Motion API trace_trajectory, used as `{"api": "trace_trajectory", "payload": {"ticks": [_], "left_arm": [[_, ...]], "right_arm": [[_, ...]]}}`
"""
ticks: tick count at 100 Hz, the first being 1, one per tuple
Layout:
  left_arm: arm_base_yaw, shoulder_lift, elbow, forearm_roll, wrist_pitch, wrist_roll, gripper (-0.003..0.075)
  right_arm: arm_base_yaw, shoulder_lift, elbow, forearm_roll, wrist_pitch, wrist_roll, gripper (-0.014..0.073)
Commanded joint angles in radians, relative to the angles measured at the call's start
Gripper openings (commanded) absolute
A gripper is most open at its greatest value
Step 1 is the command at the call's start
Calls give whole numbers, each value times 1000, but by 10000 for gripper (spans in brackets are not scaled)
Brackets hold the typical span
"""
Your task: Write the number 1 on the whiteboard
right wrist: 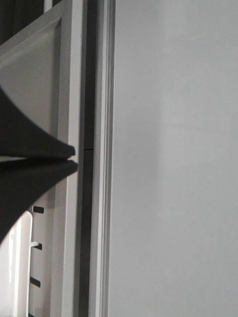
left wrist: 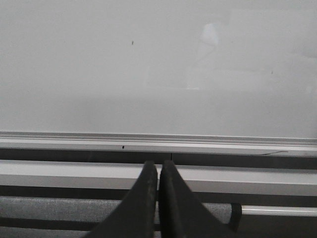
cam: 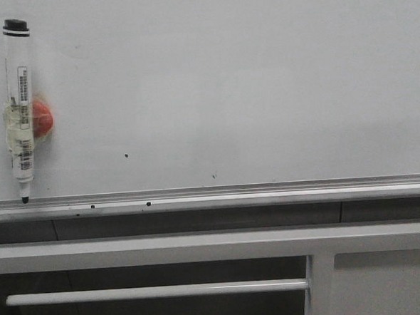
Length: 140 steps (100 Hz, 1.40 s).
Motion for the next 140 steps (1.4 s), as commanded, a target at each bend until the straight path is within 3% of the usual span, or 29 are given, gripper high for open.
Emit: {"api": "trace_trajectory", "payload": {"ticks": [1, 67, 78, 105, 121, 132, 140], "left_arm": [[-7, -23, 5, -7, -77, -10, -20], [-7, -23, 5, -7, -77, -10, -20], [-7, -23, 5, 56, -81, -10, -20], [-7, -23, 5, 50, -368, -10, -20], [-7, -23, 5, 50, -385, -10, -20], [-7, -23, 5, 50, -385, -10, -20], [-7, -23, 5, 50, -385, -10, -20]], "right_arm": [[-6, -13, 33, -10, -24, -9, -43], [-6, -13, 33, -10, -24, -9, -43], [-6, -13, 33, -13, -36, -9, -43], [-6, -13, 33, 8, -204, -9, -43], [-6, -13, 33, 8, -201, -9, -43], [-6, -13, 33, -145, -202, -9, -43], [-6, -13, 33, -149, -209, -9, -43]]}}
